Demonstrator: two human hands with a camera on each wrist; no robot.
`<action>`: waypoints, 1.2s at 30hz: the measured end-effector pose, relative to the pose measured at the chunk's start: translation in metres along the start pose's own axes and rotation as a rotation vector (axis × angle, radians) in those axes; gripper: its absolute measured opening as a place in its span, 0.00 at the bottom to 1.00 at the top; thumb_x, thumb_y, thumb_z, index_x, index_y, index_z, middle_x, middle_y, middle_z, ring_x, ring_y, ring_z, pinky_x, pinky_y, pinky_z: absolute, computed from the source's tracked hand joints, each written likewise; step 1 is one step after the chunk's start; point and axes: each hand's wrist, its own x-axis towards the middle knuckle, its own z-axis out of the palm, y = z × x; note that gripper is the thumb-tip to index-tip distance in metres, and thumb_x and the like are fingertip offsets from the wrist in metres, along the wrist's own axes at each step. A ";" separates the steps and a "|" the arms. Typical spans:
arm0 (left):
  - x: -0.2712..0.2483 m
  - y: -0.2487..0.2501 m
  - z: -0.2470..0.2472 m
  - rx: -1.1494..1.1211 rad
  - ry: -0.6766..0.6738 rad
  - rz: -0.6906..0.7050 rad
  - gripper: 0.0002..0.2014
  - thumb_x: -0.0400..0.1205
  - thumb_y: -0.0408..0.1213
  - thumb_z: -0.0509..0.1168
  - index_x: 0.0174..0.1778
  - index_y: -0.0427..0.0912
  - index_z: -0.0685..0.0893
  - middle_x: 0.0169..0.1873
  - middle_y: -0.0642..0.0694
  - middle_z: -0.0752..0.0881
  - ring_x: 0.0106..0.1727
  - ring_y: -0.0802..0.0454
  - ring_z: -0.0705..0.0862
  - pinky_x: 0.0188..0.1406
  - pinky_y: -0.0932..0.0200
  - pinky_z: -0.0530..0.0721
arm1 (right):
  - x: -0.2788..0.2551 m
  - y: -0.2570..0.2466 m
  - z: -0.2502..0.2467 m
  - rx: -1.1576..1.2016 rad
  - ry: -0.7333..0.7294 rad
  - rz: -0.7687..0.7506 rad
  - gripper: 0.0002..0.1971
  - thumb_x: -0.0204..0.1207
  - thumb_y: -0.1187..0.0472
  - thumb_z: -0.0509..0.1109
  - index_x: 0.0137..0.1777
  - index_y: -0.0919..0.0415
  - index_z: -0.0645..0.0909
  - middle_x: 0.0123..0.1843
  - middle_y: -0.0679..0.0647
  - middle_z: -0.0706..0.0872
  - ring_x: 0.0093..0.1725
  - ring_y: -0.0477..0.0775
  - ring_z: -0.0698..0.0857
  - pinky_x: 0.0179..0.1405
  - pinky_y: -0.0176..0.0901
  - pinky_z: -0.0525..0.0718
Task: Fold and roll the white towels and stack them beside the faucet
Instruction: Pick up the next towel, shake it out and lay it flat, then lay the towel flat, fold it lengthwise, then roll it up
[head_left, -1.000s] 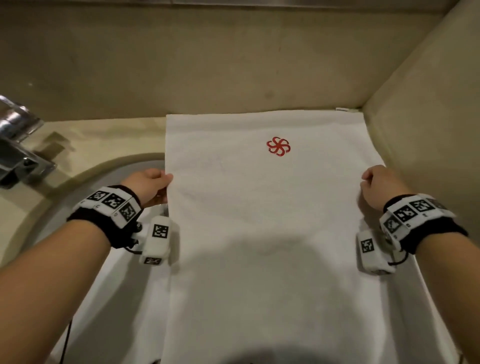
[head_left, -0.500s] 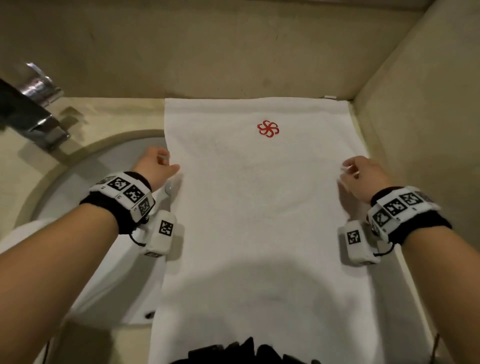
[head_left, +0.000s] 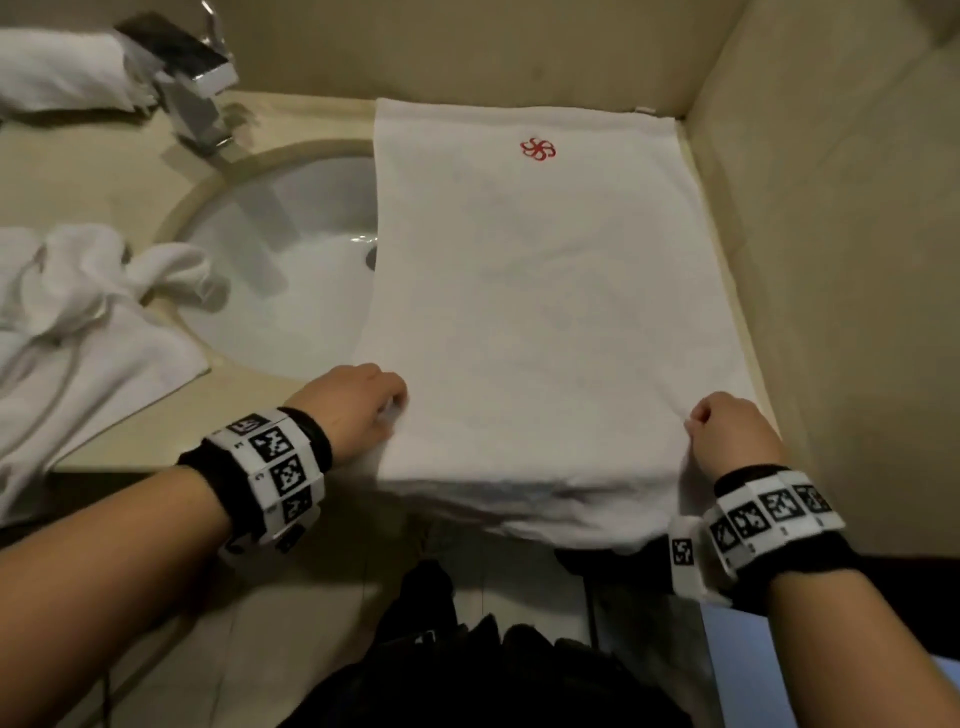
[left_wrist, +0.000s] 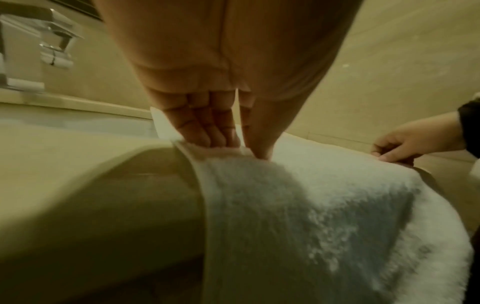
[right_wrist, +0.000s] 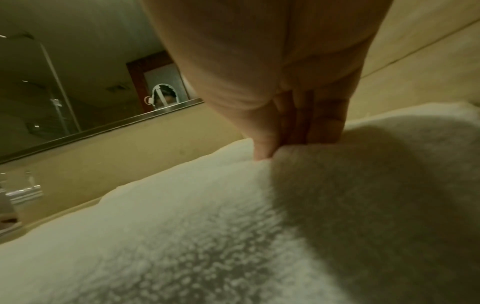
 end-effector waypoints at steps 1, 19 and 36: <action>-0.005 0.002 0.005 -0.021 0.033 0.002 0.14 0.79 0.40 0.62 0.61 0.49 0.77 0.44 0.50 0.74 0.47 0.50 0.74 0.49 0.58 0.72 | 0.000 0.003 0.000 0.000 0.007 -0.003 0.07 0.78 0.63 0.63 0.51 0.67 0.78 0.56 0.70 0.81 0.55 0.68 0.81 0.50 0.49 0.77; 0.031 -0.029 -0.022 0.143 -0.141 0.597 0.14 0.81 0.34 0.58 0.63 0.45 0.77 0.63 0.44 0.79 0.62 0.45 0.76 0.61 0.57 0.72 | -0.140 -0.180 0.039 0.413 -0.274 -0.374 0.07 0.76 0.49 0.65 0.43 0.52 0.77 0.33 0.49 0.85 0.26 0.44 0.79 0.39 0.43 0.80; 0.047 -0.007 -0.044 0.191 -0.122 0.716 0.15 0.81 0.41 0.61 0.65 0.48 0.73 0.60 0.44 0.82 0.58 0.45 0.80 0.51 0.57 0.72 | -0.158 -0.179 0.088 0.121 0.106 0.000 0.15 0.73 0.70 0.60 0.60 0.64 0.71 0.61 0.62 0.76 0.60 0.61 0.76 0.58 0.49 0.74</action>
